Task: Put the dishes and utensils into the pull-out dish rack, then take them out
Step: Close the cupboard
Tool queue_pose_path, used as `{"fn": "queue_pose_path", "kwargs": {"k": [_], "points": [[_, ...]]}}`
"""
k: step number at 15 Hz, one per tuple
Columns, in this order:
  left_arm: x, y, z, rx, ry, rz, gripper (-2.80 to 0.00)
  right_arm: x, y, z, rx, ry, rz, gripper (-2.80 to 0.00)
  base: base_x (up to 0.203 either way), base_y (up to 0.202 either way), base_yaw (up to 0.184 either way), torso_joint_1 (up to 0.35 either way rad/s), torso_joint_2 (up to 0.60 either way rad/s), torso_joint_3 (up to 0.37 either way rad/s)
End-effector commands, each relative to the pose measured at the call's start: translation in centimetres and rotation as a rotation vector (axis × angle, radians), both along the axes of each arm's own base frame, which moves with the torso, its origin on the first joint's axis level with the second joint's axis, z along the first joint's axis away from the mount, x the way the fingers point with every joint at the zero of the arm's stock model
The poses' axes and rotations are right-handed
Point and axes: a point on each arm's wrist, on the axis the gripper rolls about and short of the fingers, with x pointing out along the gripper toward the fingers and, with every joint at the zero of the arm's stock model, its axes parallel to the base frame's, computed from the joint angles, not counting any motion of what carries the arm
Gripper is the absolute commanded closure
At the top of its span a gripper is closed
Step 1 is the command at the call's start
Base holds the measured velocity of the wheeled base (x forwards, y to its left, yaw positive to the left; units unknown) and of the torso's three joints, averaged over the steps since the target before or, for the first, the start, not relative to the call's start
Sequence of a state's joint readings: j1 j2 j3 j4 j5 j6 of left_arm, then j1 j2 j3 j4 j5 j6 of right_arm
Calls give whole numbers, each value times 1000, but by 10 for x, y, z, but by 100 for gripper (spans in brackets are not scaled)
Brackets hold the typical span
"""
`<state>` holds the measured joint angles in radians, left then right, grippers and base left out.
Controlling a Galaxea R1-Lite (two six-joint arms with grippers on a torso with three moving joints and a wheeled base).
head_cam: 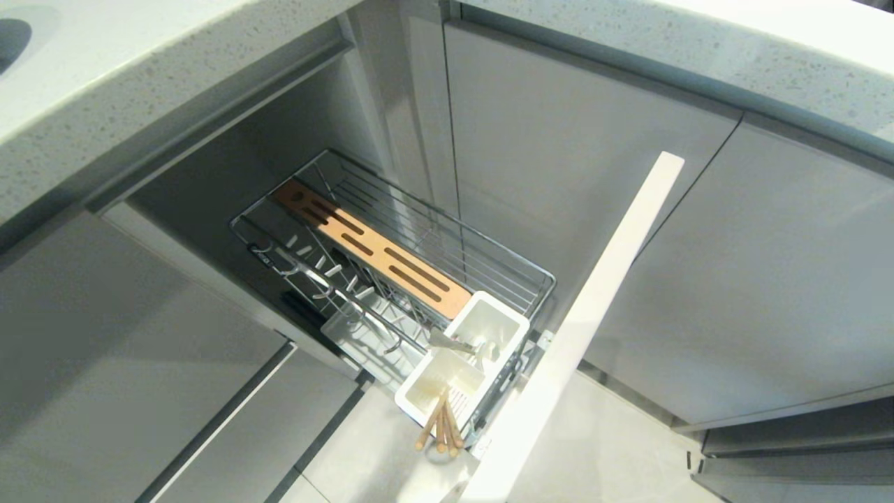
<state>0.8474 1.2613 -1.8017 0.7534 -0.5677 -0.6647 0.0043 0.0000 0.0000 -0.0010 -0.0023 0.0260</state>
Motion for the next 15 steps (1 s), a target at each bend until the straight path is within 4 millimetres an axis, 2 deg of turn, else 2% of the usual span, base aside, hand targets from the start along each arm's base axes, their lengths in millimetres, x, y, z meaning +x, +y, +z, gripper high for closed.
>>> {"fn": "queue_pose_path", "kwargs": {"k": [1,5,13,14,15], "points": [[0,0,0,-7,1,-1,-280,0,0,0,0,1,1,0,0,0,0,0,0,0],[-4,-4,6,7,-21,29,-280,0,0,0,0,1,0,0,0,0,0,0,0,0],[-19,-14,32,143,-118,262,-280,0,0,0,0,1,1,0,0,0,0,0,0,0],[-23,-17,37,174,-159,284,0,0,0,0,0,0,0,0,0,0,0,0,0,0],[-25,-20,41,199,-190,299,0,0,0,0,0,1,1,0,0,0,0,0,0,0]]}}
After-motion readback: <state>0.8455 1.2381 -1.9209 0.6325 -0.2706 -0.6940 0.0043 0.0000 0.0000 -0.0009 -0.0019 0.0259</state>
